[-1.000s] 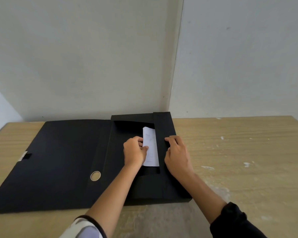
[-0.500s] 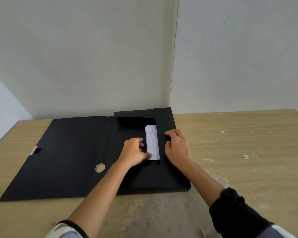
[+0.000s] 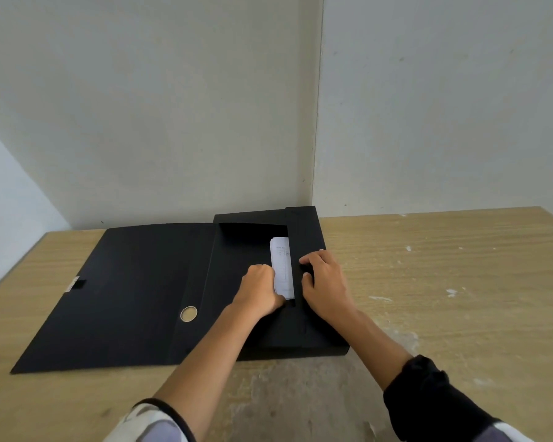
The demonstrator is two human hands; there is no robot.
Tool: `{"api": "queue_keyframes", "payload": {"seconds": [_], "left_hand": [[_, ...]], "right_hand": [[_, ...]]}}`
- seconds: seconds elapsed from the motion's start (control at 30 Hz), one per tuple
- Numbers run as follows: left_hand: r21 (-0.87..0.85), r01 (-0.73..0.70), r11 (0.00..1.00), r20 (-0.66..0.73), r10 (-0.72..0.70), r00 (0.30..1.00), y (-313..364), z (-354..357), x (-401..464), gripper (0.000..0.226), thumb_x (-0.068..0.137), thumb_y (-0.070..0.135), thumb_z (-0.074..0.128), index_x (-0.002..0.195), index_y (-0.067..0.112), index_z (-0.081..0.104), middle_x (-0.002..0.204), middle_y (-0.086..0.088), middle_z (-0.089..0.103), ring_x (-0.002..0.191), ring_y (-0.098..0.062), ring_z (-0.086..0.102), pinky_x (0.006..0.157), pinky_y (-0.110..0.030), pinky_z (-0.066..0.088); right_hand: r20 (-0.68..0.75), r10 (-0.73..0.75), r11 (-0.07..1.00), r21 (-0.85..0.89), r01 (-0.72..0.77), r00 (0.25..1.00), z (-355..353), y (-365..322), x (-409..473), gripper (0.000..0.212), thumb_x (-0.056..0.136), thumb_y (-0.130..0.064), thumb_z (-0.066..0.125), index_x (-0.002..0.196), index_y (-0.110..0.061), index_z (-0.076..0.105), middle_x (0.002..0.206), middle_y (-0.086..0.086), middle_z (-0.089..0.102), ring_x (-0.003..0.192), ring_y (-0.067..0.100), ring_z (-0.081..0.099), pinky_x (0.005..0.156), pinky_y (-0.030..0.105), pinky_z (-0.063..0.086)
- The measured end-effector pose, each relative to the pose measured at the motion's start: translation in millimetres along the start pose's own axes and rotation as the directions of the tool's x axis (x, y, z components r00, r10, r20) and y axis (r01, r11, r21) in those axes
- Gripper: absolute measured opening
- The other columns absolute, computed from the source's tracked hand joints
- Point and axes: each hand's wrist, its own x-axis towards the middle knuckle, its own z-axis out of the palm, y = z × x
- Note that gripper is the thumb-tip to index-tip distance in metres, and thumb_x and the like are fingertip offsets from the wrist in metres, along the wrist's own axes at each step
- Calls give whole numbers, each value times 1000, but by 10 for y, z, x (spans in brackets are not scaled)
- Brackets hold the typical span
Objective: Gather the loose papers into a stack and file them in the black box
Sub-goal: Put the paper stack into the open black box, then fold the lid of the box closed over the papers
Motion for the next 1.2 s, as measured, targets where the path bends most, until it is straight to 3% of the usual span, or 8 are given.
{"api": "queue_keyframes", "payload": {"seconds": [0.2,0.5,0.63,0.73,0.8,0.93,1.07,1.2], "left_hand": [[-90,8,996,-27,-10,1000,-66,-157,-109,51,75,19,74,120,2,55,111,-12,64,98,-23,62,83,-29,50],[-210,-74,975,-438,-26,899,-661,-365,-999,22,83,1,58,102,8,65,102,-8,62,91,-14,58,80,-22,45],[-192,152,969,-539,-234,809,-873,-179,-1275,22,83,18,62,101,5,59,103,-13,59,98,-30,55,79,-39,48],[-240,413,879,-525,-475,706,-897,-70,-1379,57,79,45,63,108,-2,49,113,-21,53,103,-39,49,83,-43,44],[-407,468,784,-471,-619,628,-869,-57,-1378,79,73,50,67,121,-5,37,127,-26,42,114,-41,40,95,-44,37],[-795,262,547,-368,-778,509,-867,-79,-1275,108,58,27,86,139,5,18,142,-24,26,131,-40,28,109,-50,33],[-947,30,320,-265,-831,489,-824,-100,-1265,121,52,4,89,142,22,11,146,-18,29,125,-31,45,100,-42,46],[-951,-70,302,-301,-847,439,-771,-105,-1308,109,58,-3,83,142,16,17,134,-13,46,113,-25,53,87,-32,49]], "right_hand": [[16,-51,998,-27,52,999,-68,-82,-70,30,88,-5,48,117,-9,54,122,7,53,109,18,52,91,26,46],[105,-178,984,19,177,978,59,-565,-721,24,91,-11,49,114,-14,55,121,4,57,109,17,55,94,28,48],[89,-229,973,0,230,969,270,-670,-950,25,90,-13,49,114,-15,56,116,3,59,109,18,54,102,35,44],[55,-227,972,-44,229,972,383,-664,-1022,24,91,-16,47,114,-15,57,115,3,61,113,19,53,114,39,29],[47,-215,975,-49,218,975,419,-641,-1036,25,93,-17,46,115,-15,56,117,3,61,117,19,52,114,37,25],[32,-215,975,-39,217,976,453,-630,-1044,23,93,-18,46,113,-14,57,115,5,62,116,21,53,109,37,32],[60,-202,979,-21,203,978,439,-631,-1036,24,93,-19,46,114,-14,57,115,5,60,113,20,53,107,34,33],[85,-187,982,-8,188,979,427,-644,-1010,24,93,-19,47,115,-14,57,115,6,60,108,20,54,102,33,38]]}}
